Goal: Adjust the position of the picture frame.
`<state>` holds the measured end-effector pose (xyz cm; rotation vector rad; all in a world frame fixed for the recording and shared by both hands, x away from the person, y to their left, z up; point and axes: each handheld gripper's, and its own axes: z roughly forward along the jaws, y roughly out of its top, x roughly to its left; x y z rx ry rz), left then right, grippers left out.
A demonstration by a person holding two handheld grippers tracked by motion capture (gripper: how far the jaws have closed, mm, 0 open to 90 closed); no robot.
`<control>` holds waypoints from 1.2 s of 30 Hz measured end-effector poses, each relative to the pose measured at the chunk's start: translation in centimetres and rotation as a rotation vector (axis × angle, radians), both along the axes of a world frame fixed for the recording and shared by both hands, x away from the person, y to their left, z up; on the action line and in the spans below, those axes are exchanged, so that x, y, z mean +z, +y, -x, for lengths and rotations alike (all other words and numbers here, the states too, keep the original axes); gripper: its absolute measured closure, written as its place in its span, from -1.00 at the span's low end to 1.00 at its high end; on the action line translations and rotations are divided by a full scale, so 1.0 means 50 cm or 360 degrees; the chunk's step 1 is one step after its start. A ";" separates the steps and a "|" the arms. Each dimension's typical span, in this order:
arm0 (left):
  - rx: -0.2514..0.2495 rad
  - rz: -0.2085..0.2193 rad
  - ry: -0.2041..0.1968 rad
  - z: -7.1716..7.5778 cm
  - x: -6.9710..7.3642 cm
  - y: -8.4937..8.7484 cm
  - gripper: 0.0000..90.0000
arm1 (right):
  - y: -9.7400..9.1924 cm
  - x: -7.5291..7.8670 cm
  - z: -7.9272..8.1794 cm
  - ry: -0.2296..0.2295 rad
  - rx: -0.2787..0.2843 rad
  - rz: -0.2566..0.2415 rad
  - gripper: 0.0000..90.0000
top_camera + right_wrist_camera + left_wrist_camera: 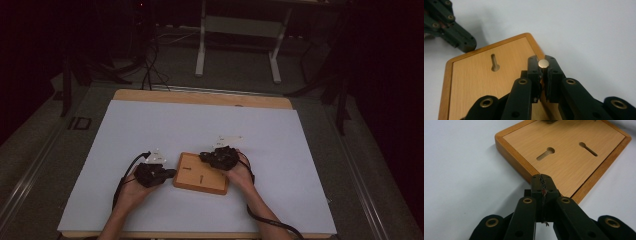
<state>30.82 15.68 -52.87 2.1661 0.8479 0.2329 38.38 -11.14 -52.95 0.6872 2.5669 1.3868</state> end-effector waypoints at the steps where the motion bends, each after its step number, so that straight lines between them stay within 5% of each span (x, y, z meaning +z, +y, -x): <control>1: -0.0005 0.0017 0.0012 0.000 -0.001 -0.002 1.00 | -0.002 -0.002 0.000 0.0011 -0.0008 -0.0012 0.87; 36: -0.0110 0.0055 -0.0015 0.003 0.003 0.009 0.99 | 0.006 -0.005 -0.040 0.0051 0.0212 -0.0068 0.86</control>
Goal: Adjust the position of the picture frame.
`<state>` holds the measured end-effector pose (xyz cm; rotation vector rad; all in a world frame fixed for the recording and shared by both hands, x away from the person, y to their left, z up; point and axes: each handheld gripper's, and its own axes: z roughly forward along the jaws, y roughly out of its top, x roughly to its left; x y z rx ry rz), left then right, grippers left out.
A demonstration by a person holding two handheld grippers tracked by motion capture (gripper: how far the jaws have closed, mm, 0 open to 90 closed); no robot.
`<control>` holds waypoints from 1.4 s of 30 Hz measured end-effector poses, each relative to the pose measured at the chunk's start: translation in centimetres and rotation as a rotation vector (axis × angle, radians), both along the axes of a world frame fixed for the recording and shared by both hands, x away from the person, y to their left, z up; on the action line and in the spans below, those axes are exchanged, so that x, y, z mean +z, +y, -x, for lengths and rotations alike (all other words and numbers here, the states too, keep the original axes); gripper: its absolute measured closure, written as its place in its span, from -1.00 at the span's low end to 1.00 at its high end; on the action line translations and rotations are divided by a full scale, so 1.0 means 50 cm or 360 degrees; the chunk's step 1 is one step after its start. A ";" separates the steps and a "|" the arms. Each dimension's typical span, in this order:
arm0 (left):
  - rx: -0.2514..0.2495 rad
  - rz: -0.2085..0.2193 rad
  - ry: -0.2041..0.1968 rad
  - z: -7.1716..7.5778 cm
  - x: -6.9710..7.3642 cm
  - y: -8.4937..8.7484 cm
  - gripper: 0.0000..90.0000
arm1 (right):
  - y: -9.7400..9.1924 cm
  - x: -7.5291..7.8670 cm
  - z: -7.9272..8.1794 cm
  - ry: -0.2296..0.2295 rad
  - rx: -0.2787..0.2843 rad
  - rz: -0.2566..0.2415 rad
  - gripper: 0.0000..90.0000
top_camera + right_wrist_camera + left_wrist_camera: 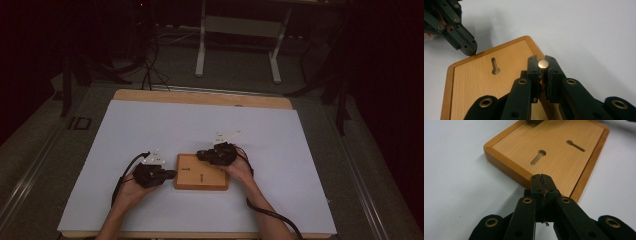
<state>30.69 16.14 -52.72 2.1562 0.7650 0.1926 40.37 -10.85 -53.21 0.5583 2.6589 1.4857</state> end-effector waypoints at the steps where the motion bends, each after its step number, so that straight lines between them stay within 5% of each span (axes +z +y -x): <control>1: 0.0000 0.0000 0.0000 0.000 0.000 0.000 0.99 | 0.000 0.000 0.000 0.0000 0.0000 0.0000 0.86; 4: -0.0012 0.0005 -0.0009 0.001 0.003 0.002 0.99 | 0.009 0.001 -0.006 0.0001 0.0050 0.0008 0.85; 11: 0.0036 -0.0029 -0.0032 -0.003 0.000 0.002 0.92 | 0.006 0.002 -0.002 0.0022 0.0002 -0.0015 0.76; 15: 0.0103 -0.0035 -0.0067 -0.008 0.001 0.004 0.86 | -0.006 0.006 0.004 -0.0026 -0.0093 -0.0041 0.45; 23: 0.0192 -0.0068 -0.0076 -0.019 -0.004 0.005 0.86 | -0.040 0.014 0.012 -0.0042 -0.0117 -0.0029 0.26; 26: 0.0202 -0.0100 -0.0086 -0.023 -0.008 -0.006 0.87 | -0.076 0.022 0.018 -0.0077 -0.0189 -0.0064 0.60; 28: 0.0218 -0.0092 -0.0085 -0.026 -0.008 -0.007 0.88 | -0.091 0.026 0.018 -0.0123 -0.0303 -0.0002 0.85; 29: 0.0218 -0.0092 -0.0085 -0.026 -0.008 -0.007 0.90 | -0.091 0.026 0.018 -0.0123 -0.0303 -0.0002 0.85; 30: 0.0230 -0.0089 -0.0079 -0.029 -0.009 -0.006 0.90 | -0.103 0.024 0.011 -0.0130 -0.0419 0.0069 0.95; 32: 0.0241 -0.0094 -0.0073 -0.031 -0.011 -0.007 0.92 | -0.113 0.018 0.001 -0.0124 -0.0495 0.0119 0.99; 42: 0.0280 -0.0081 -0.0075 -0.040 -0.014 -0.008 0.97 | -0.123 -0.018 -0.010 -0.0010 -0.0491 0.0203 1.00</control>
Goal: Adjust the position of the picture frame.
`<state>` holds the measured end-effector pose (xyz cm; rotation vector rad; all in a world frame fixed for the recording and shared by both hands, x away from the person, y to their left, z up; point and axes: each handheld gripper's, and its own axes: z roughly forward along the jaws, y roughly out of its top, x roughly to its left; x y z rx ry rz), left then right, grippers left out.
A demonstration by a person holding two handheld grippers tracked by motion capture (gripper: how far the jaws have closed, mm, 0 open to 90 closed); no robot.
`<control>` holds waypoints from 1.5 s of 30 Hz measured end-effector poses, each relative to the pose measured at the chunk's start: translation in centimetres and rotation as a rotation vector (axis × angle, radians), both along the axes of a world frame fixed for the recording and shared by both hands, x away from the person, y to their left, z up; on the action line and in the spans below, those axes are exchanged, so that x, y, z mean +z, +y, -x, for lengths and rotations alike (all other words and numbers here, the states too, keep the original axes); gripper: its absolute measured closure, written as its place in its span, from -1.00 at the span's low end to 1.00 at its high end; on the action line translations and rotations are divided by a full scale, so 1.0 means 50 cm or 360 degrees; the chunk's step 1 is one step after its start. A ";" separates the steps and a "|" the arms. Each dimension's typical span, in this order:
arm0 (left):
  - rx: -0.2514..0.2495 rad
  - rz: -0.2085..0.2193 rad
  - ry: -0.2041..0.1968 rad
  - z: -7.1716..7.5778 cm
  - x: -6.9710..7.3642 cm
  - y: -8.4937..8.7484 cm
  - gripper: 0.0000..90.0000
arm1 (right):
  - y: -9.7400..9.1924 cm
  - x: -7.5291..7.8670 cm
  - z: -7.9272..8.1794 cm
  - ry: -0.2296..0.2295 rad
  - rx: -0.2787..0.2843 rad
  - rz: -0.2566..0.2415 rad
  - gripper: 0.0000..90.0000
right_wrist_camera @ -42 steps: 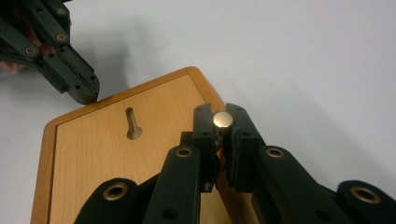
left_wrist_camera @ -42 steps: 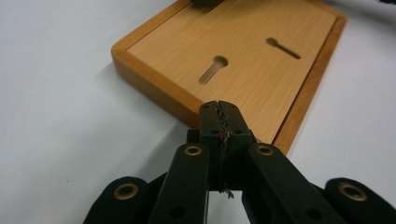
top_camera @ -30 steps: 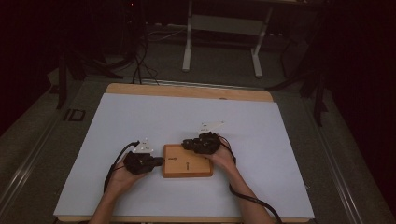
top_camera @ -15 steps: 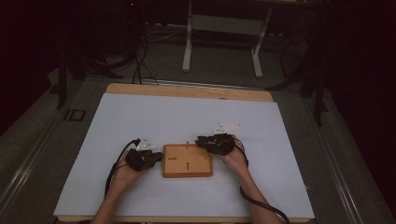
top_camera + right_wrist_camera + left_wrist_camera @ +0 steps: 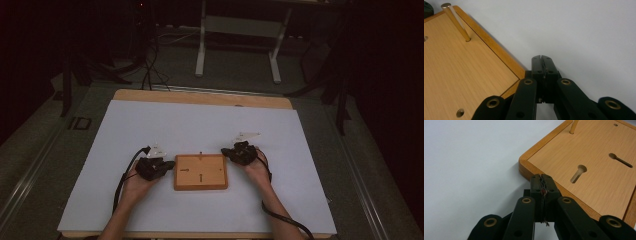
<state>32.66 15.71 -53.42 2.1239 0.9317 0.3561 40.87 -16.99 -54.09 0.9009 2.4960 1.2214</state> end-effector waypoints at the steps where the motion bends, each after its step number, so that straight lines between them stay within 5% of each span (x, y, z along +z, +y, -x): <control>1: 0.0000 0.0000 0.0000 0.000 0.000 0.000 0.98 | -0.003 0.000 0.002 0.0004 -0.0001 -0.0002 1.00; 19: 0.0046 0.0015 -0.0025 -0.010 -0.006 -0.009 0.99 | -0.027 0.002 0.025 0.0011 0.0039 0.0034 1.00; 24: 0.0042 0.0012 -0.0023 -0.012 -0.005 -0.008 0.96 | -0.025 0.011 0.039 -0.0061 0.0005 0.0047 0.99; 33: 0.0078 0.0092 -0.0051 -0.012 0.003 0.001 0.88 | -0.043 0.038 0.071 -0.0133 -0.0012 -0.0011 0.91; 45: 0.0106 0.0168 -0.0134 -0.006 0.016 -0.005 0.66 | -0.059 0.023 0.111 -0.0131 -0.0052 -0.0017 0.75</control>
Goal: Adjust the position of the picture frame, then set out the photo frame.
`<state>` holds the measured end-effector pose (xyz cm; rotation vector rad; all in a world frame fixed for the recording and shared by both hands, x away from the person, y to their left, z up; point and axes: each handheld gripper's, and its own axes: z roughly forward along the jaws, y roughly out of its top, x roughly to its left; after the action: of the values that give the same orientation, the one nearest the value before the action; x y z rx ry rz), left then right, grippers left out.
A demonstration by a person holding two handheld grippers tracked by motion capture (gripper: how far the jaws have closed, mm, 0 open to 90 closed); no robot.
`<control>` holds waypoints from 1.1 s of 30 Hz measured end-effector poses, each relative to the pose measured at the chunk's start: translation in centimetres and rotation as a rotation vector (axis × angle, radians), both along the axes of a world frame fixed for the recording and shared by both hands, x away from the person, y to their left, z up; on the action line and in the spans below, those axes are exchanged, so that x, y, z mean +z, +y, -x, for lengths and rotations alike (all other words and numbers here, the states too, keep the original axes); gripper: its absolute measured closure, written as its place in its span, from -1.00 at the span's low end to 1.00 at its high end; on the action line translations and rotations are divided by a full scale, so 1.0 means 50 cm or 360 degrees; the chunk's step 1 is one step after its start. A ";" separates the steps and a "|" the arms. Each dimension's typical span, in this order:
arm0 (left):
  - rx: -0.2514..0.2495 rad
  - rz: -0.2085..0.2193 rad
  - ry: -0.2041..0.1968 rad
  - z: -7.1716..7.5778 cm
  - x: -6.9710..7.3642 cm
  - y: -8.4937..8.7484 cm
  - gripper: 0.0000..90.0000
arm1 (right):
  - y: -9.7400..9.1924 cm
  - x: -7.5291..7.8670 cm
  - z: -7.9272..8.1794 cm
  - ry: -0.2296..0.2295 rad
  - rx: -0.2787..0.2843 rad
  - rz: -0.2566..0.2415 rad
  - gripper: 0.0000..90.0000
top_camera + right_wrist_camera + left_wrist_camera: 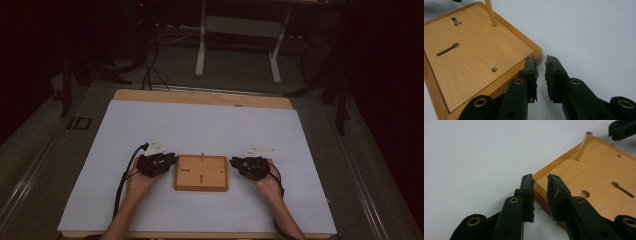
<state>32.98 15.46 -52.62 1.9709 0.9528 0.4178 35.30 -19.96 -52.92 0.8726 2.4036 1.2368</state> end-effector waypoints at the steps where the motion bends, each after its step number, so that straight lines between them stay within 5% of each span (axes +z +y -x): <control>1: 0.0000 0.0014 -0.0003 0.000 0.002 -0.001 0.64 | 0.000 0.001 0.002 0.0002 0.0001 -0.0003 0.75; 15: -0.0071 0.0104 0.0018 0.000 0.022 -0.017 0.36 | 0.006 0.008 0.018 -0.0030 0.0038 -0.0040 0.64; 33: -0.0275 0.0087 0.0005 -0.021 0.038 -0.065 0.46 | 0.001 0.008 0.031 -0.0014 0.0048 -0.0070 0.50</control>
<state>34.05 12.21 -50.74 1.9851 0.7800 0.2883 33.75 -19.89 -52.53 0.8444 2.4000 1.3062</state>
